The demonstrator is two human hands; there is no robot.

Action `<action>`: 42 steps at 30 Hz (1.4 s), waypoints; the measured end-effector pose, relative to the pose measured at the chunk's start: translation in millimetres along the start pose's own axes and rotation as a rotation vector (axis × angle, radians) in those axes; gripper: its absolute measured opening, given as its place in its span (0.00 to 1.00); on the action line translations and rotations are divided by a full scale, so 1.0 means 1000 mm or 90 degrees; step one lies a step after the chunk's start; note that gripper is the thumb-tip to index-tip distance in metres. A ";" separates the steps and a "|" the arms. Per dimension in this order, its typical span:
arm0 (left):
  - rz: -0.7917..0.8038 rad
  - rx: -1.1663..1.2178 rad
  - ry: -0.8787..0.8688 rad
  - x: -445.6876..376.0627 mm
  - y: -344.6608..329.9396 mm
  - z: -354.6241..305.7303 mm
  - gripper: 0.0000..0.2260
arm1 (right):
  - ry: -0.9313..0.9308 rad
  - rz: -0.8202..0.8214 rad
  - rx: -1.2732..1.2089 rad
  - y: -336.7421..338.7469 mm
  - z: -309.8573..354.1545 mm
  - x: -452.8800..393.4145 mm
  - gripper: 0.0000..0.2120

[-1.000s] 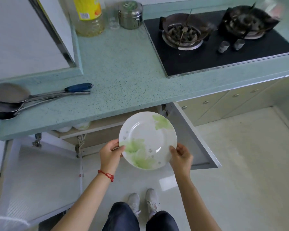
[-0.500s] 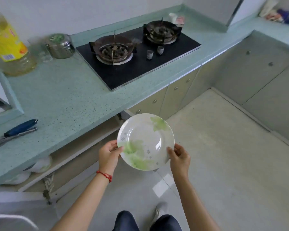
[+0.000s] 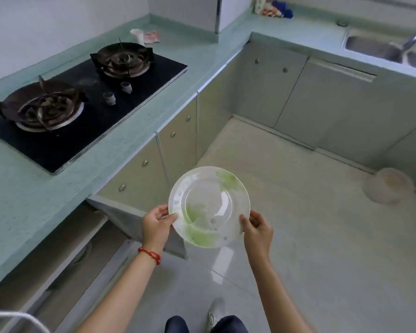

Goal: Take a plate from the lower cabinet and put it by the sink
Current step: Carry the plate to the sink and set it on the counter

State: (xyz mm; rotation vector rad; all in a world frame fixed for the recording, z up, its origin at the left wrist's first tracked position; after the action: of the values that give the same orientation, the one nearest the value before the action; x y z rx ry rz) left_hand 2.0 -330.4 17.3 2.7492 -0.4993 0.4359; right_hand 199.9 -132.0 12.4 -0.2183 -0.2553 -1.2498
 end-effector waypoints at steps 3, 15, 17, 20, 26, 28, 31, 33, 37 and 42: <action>0.048 -0.005 -0.005 -0.002 -0.047 -0.011 0.11 | -0.001 -0.050 -0.017 0.036 0.004 -0.020 0.06; 0.207 -0.068 -0.040 0.010 -0.206 -0.050 0.11 | -0.003 -0.217 -0.087 0.161 0.018 -0.073 0.09; 0.224 -0.074 -0.048 0.013 -0.225 -0.056 0.11 | -0.003 -0.235 -0.098 0.176 0.020 -0.080 0.09; 0.242 -0.081 -0.058 0.014 -0.249 -0.063 0.11 | -0.004 -0.254 -0.108 0.192 0.022 -0.090 0.08; 0.273 -0.092 -0.063 0.001 -0.292 -0.080 0.11 | -0.009 -0.288 -0.121 0.207 0.029 -0.121 0.11; 0.279 -0.091 -0.066 -0.012 -0.309 -0.090 0.11 | -0.002 -0.296 -0.123 0.209 0.037 -0.140 0.10; 0.289 -0.085 -0.072 -0.034 -0.338 -0.108 0.11 | 0.012 -0.302 -0.131 0.208 0.050 -0.174 0.09; 0.296 -0.077 -0.076 -0.052 -0.359 -0.123 0.11 | 0.020 -0.306 -0.135 0.206 0.060 -0.200 0.09; 0.302 -0.069 -0.075 -0.091 -0.400 -0.154 0.12 | 0.019 -0.317 -0.141 0.198 0.082 -0.258 0.10; 0.309 -0.072 -0.079 -0.143 -0.451 -0.189 0.11 | 0.035 -0.320 -0.147 0.187 0.112 -0.330 0.10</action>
State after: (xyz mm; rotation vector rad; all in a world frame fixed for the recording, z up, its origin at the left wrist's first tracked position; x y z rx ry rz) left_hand 2.0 178.6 27.8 2.5397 -1.1937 0.3315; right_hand 273.6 256.4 12.8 -0.3308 -0.1191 -1.7839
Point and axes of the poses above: each hand's wrist, its own x-axis away from the middle knuckle, its own y-axis out of the back of the hand, z = x × y, the point moved 9 cm from there along -x, towards the middle knuckle, and after that the axes turned 9 degrees about -x, right-handed, at the moved point
